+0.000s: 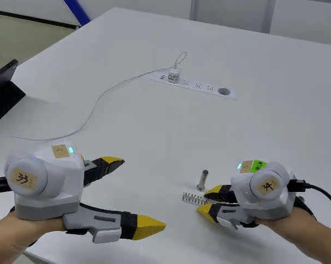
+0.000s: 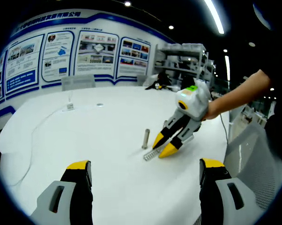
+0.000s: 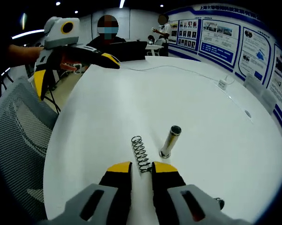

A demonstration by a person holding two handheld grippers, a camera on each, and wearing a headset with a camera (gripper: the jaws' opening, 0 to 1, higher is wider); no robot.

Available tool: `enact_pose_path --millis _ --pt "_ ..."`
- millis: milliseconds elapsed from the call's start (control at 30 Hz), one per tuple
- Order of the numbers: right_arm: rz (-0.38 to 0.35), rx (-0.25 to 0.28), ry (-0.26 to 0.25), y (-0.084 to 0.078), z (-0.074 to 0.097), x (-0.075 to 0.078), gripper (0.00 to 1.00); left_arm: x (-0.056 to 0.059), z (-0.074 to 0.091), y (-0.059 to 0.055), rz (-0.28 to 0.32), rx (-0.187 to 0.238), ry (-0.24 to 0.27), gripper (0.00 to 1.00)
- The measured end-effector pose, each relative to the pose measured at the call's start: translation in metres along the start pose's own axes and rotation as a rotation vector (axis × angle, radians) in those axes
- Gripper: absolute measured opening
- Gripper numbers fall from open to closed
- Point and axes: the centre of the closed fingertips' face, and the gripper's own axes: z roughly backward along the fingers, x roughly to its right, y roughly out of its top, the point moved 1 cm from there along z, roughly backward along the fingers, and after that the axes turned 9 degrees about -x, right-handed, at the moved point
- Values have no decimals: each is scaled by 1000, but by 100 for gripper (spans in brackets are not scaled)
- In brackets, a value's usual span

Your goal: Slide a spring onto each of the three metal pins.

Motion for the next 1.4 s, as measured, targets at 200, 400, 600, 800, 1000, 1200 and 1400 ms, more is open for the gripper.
enact_pose_path --millis 200,400,600,800,1000,1200,1400 --pt "0 3 20 0 0 -5 12 0 -1 0 -6 -2 2 96" --pt "-5 0 7 1 0 -5 11 2 0 1 -10 -2 -4 96" --pt "8 -29 -1 -2 3 -7 10 6 -1 1 -31 -15 -19 94" --pt "49 9 -1 5 20 -11 10 10 -4 7 -50 -12 -32 93" --pt "80 49 8 12 46 -20 10 24 -13 14 -88 -19 -100 86" --pt "146 75 7 19 72 -26 10 43 -23 23 -135 -19 -167 79" --pt "232 115 -1 32 95 -34 10 65 -31 31 -178 -5 -229 69"
